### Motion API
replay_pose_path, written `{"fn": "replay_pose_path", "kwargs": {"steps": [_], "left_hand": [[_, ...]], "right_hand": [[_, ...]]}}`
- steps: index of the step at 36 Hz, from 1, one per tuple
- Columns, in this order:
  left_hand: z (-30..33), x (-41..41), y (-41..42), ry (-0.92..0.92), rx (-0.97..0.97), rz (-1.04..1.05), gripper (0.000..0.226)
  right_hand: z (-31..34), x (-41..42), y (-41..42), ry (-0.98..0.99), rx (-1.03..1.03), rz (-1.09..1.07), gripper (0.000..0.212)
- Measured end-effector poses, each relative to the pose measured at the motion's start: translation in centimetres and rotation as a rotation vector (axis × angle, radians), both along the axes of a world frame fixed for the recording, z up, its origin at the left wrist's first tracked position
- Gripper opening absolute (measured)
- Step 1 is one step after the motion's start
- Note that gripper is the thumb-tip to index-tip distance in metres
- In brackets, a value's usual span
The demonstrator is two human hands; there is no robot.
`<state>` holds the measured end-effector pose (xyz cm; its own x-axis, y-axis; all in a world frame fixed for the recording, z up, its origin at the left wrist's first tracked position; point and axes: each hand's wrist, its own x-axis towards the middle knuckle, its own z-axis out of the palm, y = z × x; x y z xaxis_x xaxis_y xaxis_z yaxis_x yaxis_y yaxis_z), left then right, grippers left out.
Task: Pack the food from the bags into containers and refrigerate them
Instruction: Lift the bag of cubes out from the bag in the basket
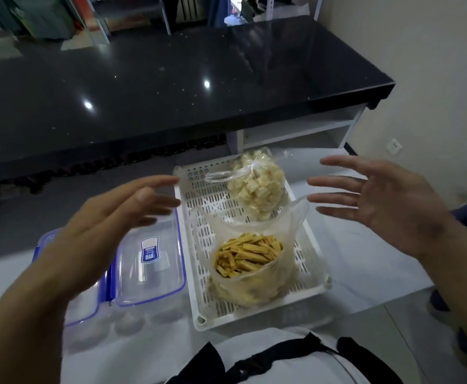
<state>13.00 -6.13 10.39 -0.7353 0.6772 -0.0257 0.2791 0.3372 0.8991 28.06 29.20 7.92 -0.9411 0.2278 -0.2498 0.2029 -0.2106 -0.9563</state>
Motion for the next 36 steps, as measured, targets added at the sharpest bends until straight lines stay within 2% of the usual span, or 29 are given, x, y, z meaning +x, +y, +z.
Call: {"fn": "replay_pose_path", "kwargs": {"steps": [2,4,7,9,12,15,17,22,25,28,32,34,36], "left_hand": [[0.4,-0.7,1.1,0.239,-0.159,0.083,0.041],[0.3,-1.3,3.1,0.297,-0.256,0.079,0.053],[-1.1,-3.5,6.8,0.3,-0.371,-0.09,0.06],[-2.7,-5.2,9.7,0.334,-0.448,-0.192,0.058],[-5.2,-7.2,13.4,0.37,-0.512,-0.228,0.064],[-7.1,-8.6,16.0,0.358,-0.515,-0.224,0.074],[-8.0,-9.5,17.3,0.286,-0.491,-0.2,0.077],[-9.6,-10.5,19.0,-0.001,-0.371,-0.093,0.068],[-10.1,-10.1,19.2,-0.069,-0.311,-0.064,0.062],[-10.3,-9.5,19.0,-0.101,-0.268,-0.025,0.057],[-10.2,-8.7,17.4,-0.113,-0.256,0.01,0.047],[-10.4,-8.1,16.2,-0.084,-0.249,0.023,0.047],[-10.5,-7.4,15.1,-0.03,-0.265,0.034,0.048]], "right_hand": [[-1.3,-1.6,0.0,-0.085,0.358,-0.075,0.032],[-3.1,-3.1,0.0,-0.178,0.636,-0.07,0.039],[-5.2,-5.1,-0.4,-0.267,0.899,0.044,0.066],[-6.2,-6.5,-0.8,-0.283,1.047,0.097,0.072],[-7.1,-8.7,-1.7,-0.267,1.203,0.116,0.075],[-7.8,-10.3,-2.6,-0.231,1.207,0.092,0.076],[-8.5,-11.0,-3.0,-0.257,1.241,0.073,0.078],[-10.7,-11.6,-3.1,-0.32,1.34,0.089,0.086],[-11.3,-11.7,-3.0,-0.271,1.325,0.074,0.079],[-11.3,-11.6,-2.9,-0.187,1.18,0.038,0.061],[-11.2,-11.4,-3.1,-0.138,0.775,-0.019,0.038],[-11.2,-11.3,-3.3,-0.093,0.713,0.04,0.042],[-11.2,-11.2,-3.4,-0.039,0.672,0.116,0.056]]}}
